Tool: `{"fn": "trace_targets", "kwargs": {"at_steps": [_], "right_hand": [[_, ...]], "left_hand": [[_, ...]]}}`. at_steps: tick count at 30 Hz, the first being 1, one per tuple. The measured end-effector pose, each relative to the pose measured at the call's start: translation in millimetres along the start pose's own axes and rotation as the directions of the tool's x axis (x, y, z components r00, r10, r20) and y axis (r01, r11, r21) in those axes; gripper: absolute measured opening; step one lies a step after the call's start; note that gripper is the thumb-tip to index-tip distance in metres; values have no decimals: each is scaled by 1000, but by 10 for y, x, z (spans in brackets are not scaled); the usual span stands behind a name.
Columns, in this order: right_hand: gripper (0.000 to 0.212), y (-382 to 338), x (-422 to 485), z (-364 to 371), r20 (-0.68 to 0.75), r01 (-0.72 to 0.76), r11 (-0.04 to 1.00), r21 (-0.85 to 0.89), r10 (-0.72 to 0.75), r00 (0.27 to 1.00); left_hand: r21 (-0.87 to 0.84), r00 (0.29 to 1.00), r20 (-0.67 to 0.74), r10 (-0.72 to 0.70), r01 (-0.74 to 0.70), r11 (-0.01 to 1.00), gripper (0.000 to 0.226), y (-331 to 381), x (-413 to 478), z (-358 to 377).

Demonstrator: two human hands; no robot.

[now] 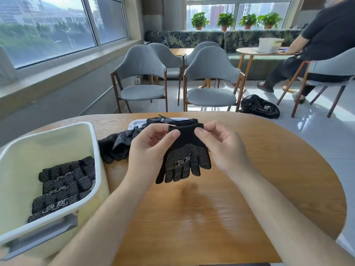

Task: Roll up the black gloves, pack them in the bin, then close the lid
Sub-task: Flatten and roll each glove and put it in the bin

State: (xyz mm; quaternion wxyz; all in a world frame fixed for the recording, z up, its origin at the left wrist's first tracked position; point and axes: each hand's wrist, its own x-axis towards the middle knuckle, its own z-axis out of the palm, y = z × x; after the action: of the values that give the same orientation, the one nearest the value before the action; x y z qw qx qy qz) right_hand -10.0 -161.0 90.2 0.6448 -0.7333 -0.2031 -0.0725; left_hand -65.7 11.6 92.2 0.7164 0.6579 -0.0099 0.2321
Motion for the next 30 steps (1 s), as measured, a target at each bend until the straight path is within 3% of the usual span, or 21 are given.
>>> {"fn": "trace_targets", "kwargs": {"at_steps": [9, 20, 22, 24, 27, 30], "right_hand": [[16, -36, -33, -17, -41, -27, 997, 74, 30, 999], [10, -22, -14, -46, -38, -40, 994, 98, 44, 998], [24, -20, 5, -67, -15, -60, 993, 102, 62, 998], [40, -20, 38, -106, 53, -105, 989, 101, 100, 994], [26, -23, 87, -155, 123, -111, 994, 1, 110, 986], [10, 11, 122, -179, 125, -103, 991, -84, 113, 986]], "left_hand": [[82, 999, -38, 35, -32, 996, 7, -9, -13, 57], [212, 995, -67, 69, -53, 976, 15, 75, -30, 91], [270, 994, -54, 91, -73, 960, 16, 73, -8, 74], [409, 994, -5, 108, -97, 907, 31, 51, 37, 28], [586, 994, 101, 50, -100, 804, 43, 66, 72, 13], [645, 993, 118, 3, -79, 760, 16, 54, 90, 65]]}}
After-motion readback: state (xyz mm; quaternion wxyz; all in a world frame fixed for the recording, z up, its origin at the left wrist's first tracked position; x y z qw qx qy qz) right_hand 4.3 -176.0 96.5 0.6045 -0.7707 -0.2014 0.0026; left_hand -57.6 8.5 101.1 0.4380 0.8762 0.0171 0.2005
